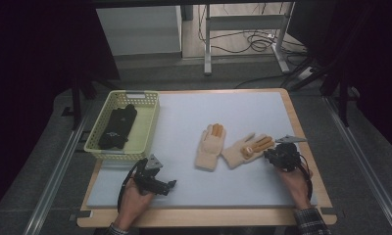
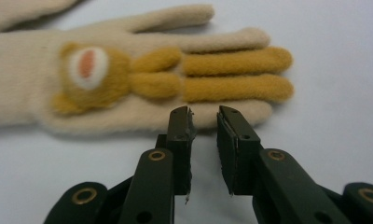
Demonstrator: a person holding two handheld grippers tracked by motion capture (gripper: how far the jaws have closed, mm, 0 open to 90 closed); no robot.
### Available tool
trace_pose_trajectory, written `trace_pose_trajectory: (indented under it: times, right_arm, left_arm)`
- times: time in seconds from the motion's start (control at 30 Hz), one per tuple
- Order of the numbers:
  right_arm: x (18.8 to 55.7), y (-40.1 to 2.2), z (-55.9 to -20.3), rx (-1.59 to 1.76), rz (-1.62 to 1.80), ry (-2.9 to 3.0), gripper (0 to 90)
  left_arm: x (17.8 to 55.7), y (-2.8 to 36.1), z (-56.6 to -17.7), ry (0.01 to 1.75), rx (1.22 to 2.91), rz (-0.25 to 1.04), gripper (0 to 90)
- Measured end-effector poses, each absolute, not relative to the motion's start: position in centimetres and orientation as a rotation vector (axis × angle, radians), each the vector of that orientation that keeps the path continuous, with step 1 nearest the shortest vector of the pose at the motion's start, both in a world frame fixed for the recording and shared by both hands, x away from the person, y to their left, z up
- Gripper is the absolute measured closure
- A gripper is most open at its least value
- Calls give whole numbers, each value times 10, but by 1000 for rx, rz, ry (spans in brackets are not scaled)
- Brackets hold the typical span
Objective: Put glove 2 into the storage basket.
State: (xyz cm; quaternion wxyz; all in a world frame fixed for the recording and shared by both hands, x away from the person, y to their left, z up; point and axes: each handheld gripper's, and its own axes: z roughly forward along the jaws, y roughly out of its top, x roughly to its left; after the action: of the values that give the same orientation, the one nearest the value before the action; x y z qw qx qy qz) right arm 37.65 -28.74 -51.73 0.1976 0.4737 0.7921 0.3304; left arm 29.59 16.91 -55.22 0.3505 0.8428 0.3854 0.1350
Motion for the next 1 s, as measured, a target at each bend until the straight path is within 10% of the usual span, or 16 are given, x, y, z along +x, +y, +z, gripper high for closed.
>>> trace_pose_trajectory:
  times: [0.4,1.0]
  right_arm:
    - [436,-266,-523,1295,941,2182,678]
    - [405,-227,-511,1152,1061,2343,358]
  left_arm:
    - [296,169,-552,998,2183,350,0]
    - [296,169,-552,998,2183,350,0]
